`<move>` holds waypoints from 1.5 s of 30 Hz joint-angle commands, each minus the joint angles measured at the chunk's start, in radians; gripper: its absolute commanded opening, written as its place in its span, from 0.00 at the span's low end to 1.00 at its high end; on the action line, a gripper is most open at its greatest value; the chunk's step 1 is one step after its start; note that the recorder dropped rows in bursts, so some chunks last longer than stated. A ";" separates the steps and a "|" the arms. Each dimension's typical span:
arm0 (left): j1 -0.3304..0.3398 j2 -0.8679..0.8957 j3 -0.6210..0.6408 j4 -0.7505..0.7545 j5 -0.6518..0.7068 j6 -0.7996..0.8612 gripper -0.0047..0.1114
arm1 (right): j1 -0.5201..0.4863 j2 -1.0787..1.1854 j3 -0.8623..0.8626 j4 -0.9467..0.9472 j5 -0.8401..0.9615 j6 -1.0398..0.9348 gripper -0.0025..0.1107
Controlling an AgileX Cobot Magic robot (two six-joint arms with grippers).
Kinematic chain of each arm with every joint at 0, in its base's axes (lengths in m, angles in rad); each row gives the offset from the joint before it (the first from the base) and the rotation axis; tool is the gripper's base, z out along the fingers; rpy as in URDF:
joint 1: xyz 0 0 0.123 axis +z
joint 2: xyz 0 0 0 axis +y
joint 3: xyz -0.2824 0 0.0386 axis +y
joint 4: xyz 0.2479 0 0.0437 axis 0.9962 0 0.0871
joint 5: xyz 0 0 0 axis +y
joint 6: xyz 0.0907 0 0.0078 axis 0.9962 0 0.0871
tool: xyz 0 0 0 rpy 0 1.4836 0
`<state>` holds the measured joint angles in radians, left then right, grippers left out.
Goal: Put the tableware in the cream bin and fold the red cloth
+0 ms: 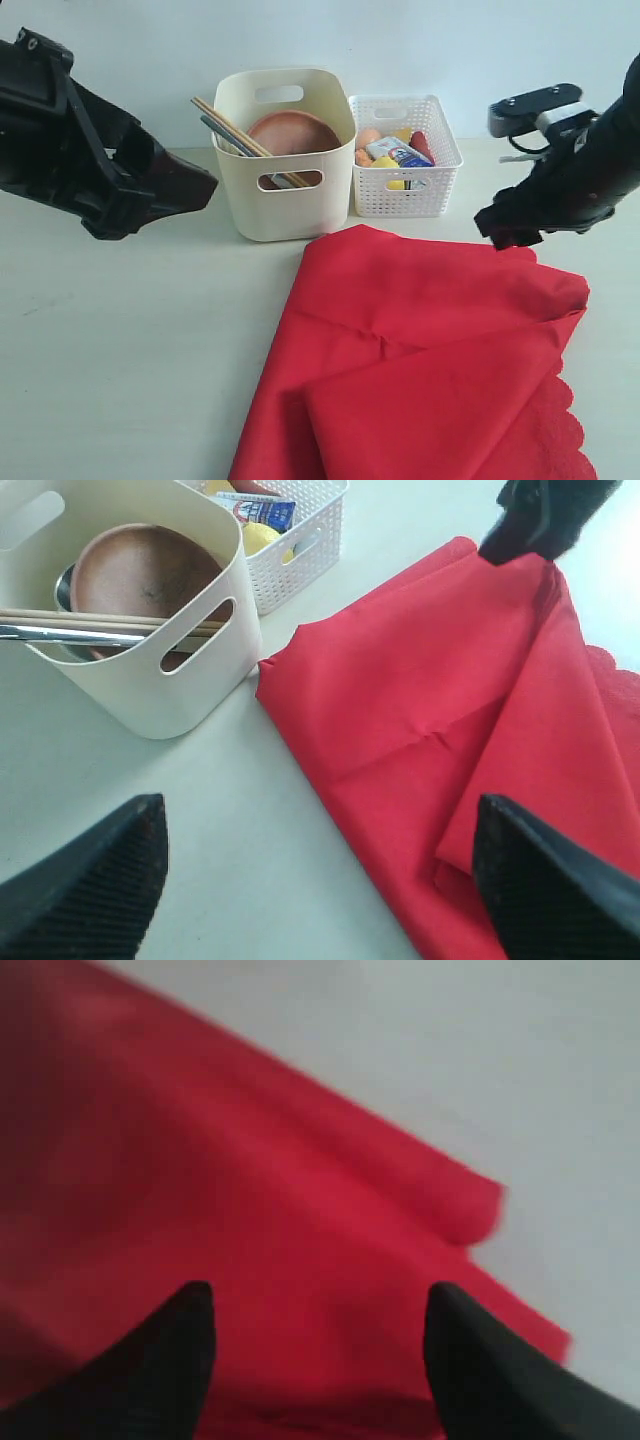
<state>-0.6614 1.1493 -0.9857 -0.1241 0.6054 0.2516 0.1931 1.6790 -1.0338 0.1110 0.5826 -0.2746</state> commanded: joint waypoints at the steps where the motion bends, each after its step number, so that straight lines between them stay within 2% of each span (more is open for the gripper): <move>1: 0.003 -0.009 0.005 -0.023 -0.007 -0.001 0.72 | 0.015 -0.015 -0.021 0.341 0.243 -0.507 0.55; 4: 0.003 -0.009 0.005 -0.032 0.002 -0.001 0.72 | 0.015 0.004 -0.021 0.391 0.280 -0.521 0.55; 17: 0.003 -0.005 0.016 -0.222 0.099 0.013 0.72 | 0.015 0.254 -0.119 0.384 0.259 -0.298 0.55; 23: 0.003 0.037 0.032 -0.308 0.118 0.069 0.72 | 0.015 0.300 -0.152 0.386 0.434 -0.307 0.51; 29: 0.003 0.144 0.032 -0.391 0.158 0.146 0.72 | 0.015 0.301 -0.152 0.384 0.639 -0.332 0.48; 37: 0.001 0.375 0.032 -0.393 0.139 0.303 0.72 | 0.015 0.280 -0.085 0.271 0.639 -0.263 0.48; 39: -0.018 0.436 0.032 -0.393 0.100 0.321 0.72 | 0.015 0.265 -0.054 0.214 0.639 -0.203 0.48; 45: -0.143 0.575 0.032 -0.387 -0.021 0.398 0.72 | 0.015 0.191 -0.001 0.034 0.639 -0.015 0.48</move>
<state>-0.7710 1.6925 -0.9566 -0.5054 0.6284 0.6252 0.2088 1.9028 -1.0504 0.1951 1.2176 -0.3418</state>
